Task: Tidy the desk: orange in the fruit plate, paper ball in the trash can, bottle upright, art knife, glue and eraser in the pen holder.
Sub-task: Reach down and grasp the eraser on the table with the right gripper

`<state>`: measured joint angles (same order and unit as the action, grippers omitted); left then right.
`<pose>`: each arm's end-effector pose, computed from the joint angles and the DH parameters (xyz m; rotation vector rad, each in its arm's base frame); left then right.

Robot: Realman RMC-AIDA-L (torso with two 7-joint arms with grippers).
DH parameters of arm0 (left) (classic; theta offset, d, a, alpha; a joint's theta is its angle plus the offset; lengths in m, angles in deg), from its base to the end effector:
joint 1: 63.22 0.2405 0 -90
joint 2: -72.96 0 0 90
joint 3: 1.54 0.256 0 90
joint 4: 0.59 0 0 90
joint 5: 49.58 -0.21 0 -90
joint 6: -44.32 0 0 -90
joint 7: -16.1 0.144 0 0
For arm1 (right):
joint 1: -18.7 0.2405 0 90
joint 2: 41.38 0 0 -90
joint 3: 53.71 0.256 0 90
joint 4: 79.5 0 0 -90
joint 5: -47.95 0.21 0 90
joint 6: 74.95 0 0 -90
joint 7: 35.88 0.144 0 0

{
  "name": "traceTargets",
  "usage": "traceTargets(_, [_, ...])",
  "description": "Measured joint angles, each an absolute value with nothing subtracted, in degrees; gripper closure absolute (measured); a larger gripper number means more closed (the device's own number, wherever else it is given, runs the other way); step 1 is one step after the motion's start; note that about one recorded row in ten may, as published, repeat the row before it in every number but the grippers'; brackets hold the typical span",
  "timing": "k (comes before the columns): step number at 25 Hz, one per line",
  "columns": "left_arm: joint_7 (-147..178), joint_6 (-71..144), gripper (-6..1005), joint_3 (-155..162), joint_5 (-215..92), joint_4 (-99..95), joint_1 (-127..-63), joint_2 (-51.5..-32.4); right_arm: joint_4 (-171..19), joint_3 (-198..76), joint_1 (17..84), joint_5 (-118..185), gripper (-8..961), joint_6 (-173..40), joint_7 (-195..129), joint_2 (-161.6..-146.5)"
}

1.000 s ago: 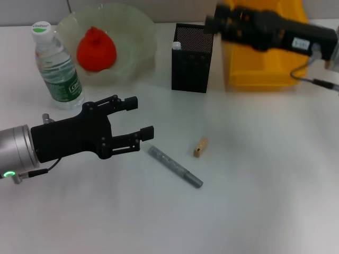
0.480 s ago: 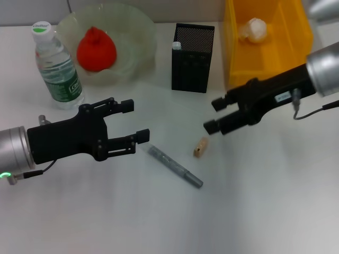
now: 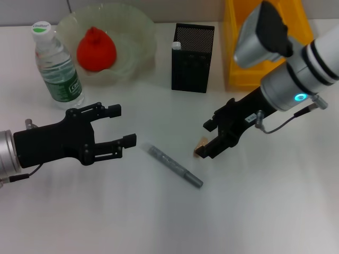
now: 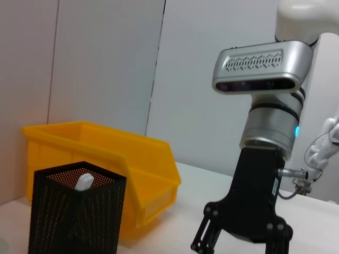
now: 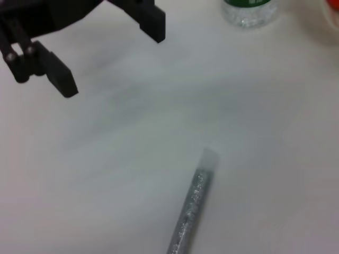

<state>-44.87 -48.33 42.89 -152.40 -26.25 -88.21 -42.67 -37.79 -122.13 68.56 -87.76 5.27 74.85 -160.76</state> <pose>-0.2885 0.2908 -0.0059 -2.6844 -0.4612 -0.8671 0.1754 0.3802 -0.0587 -3.0325 0.5446 -0.2786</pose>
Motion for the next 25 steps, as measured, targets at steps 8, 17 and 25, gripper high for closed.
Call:
traceTargets(8, [-44.77, -48.26, 186, 42.86, -152.42, -26.25, -88.18, -43.03, -39.96, -129.51, 68.84, -84.42, 199, -1.67, 76.06, -161.03])
traceTargets(17, [-44.88, -48.32, 186, 42.76, -152.24, -26.24, -88.18, -43.05, -40.49, -131.03, 68.69, -84.01, 208, -3.35, 76.74, -161.08])
traceTargets(25, [-44.88, -48.41, 187, 42.75, -152.02, -26.25, -88.01, -43.15, -40.41, -131.12, 68.6, -84.29, 357, -3.64, 76.97, -161.09])
